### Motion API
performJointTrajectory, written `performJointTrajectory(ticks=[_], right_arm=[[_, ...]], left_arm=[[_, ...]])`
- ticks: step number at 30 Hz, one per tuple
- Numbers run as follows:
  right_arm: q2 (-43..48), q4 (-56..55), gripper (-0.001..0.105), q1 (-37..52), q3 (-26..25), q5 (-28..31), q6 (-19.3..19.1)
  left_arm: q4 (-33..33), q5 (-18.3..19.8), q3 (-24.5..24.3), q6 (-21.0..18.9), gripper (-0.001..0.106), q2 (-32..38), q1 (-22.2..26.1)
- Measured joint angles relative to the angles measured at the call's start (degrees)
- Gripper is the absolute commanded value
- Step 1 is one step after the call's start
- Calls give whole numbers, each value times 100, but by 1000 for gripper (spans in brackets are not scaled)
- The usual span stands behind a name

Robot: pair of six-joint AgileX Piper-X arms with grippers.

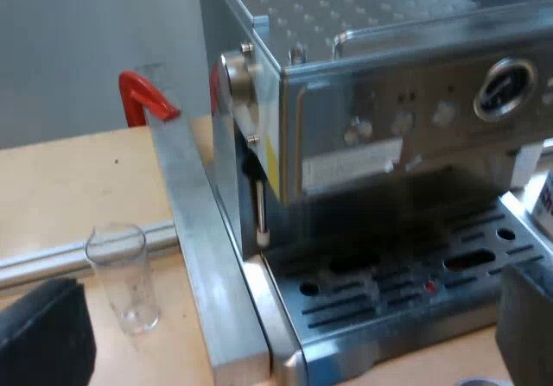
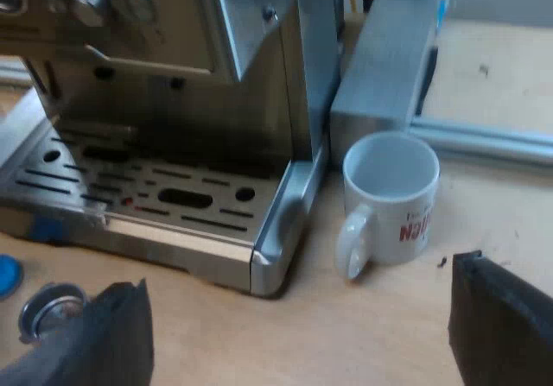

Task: Grind coffee beans and then tamp

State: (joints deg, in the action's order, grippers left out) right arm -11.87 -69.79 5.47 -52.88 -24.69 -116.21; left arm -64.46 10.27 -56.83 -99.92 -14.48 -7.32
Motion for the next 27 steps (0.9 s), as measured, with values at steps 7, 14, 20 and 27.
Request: performJointTrajectory(ticks=[7, 14, 20, 27], right_arm=[[974, -275, 71, 0, 0, -32, 11], [1275, -452, 71, 0, -58, -32, 75], [1275, -626, 71, 0, 33, -65, 151], [1275, -626, 71, 0, 37, -65, 154]], left_arm=[[-403, -8, 391, 124, 97, 839, 0], [-775, -8, 599, 222, 97, 1514, 0], [-1206, -8, 660, 222, 97, 1524, 0], [-1616, -108, 660, 236, 97, 1524, 0]])
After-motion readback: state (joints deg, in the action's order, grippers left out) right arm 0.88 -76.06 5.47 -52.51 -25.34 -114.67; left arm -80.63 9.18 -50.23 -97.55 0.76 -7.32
